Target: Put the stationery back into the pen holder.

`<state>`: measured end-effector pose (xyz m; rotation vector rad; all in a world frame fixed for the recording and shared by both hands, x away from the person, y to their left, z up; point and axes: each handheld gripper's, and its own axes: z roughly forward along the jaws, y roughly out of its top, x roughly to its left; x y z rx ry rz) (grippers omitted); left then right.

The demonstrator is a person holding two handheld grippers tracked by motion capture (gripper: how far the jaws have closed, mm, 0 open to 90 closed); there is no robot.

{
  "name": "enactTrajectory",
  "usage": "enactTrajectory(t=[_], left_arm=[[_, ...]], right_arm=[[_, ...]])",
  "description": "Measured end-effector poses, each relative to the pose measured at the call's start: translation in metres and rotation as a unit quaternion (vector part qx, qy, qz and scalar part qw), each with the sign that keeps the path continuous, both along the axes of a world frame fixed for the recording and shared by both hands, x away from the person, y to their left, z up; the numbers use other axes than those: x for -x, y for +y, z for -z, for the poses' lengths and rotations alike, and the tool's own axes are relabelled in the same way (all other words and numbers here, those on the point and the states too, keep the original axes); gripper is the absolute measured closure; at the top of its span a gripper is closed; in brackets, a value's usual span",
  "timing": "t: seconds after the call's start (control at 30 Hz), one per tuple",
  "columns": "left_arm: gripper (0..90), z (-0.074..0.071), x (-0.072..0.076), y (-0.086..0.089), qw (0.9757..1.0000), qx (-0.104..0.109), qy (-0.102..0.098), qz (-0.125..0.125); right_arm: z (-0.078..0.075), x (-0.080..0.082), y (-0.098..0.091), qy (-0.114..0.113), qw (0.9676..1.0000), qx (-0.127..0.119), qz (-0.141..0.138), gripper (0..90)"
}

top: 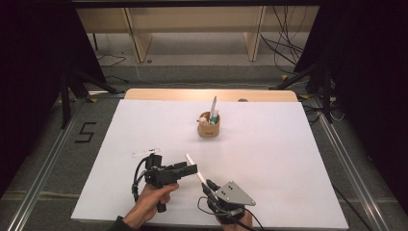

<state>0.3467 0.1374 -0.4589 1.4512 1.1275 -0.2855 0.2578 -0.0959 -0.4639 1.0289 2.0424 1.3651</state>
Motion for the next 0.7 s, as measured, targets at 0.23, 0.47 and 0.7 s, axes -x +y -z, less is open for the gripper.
enactTrajectory(t=[0.23,0.47,0.7], left_arm=[[28.3,0.0050,0.0001,-0.0011,0.9989,0.033,0.032,-0.007],[36.5,0.0077,0.0004,-0.0036,0.9972,0.053,0.051,-0.013],[45.5,0.0105,-0.0005,-0.0041,0.9944,0.079,0.067,-0.020]], right_arm=[[-0.0011,0.0023,0.0017,-0.008,1.0000,0.003,-0.003,79.3],[-0.0016,0.0025,0.0013,-0.012,0.9999,0.003,-0.004,79.3],[-0.0015,0.0031,0.0017,-0.016,0.9999,0.003,-0.003,79.3]])
